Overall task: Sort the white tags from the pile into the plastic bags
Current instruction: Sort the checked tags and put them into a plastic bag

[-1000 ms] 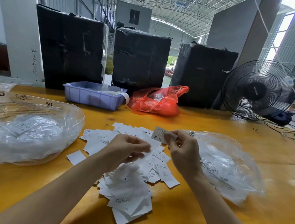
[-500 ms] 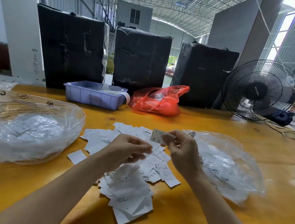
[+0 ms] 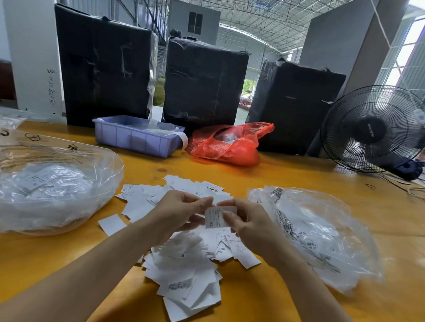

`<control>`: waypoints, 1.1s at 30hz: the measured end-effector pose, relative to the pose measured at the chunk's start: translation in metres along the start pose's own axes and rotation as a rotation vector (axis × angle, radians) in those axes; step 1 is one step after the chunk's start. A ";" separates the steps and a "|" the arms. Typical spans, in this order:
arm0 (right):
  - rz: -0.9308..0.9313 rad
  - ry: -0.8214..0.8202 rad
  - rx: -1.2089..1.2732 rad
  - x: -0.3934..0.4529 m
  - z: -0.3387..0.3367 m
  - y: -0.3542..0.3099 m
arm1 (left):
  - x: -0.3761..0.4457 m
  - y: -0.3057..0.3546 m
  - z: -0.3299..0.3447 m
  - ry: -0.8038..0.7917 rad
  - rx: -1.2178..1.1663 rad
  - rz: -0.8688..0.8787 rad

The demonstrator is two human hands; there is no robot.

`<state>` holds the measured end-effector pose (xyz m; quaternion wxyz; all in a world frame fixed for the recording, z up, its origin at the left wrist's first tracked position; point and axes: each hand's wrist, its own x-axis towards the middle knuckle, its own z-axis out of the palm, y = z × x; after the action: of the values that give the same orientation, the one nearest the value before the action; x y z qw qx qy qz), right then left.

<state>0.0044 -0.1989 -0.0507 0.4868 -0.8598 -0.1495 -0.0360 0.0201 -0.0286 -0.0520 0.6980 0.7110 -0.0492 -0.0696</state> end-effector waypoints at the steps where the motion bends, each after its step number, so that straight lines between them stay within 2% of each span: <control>1: 0.013 -0.017 0.031 0.000 0.000 0.000 | 0.000 0.000 0.002 0.003 0.003 -0.002; 3: 0.008 0.001 0.089 0.000 0.001 0.000 | -0.001 -0.001 0.005 0.011 0.000 -0.010; 7: -0.086 0.230 0.165 0.001 0.001 0.000 | -0.002 0.000 0.008 0.017 -0.069 -0.044; 9: -0.108 0.293 0.190 0.001 0.002 -0.001 | -0.002 0.000 0.010 0.023 -0.119 -0.059; 14: -0.095 0.206 0.154 -0.003 0.010 -0.006 | -0.002 0.000 0.013 0.077 -0.220 -0.058; 18: -0.063 0.234 0.247 -0.004 0.009 -0.011 | -0.002 0.002 0.014 0.145 -0.282 -0.053; 22: -0.030 0.144 0.296 -0.007 0.010 -0.014 | -0.003 0.002 0.015 0.174 -0.283 -0.038; 28: -0.017 0.161 0.348 -0.006 0.011 -0.013 | -0.004 0.002 0.015 0.152 -0.286 -0.018; 33: 0.013 0.233 0.478 -0.003 0.008 -0.010 | -0.001 0.009 -0.003 0.035 -0.090 -0.079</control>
<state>-0.0021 -0.1884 -0.0474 0.6904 -0.7113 -0.0912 -0.0951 0.0197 -0.0259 -0.0428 0.7266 0.6815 -0.0054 -0.0868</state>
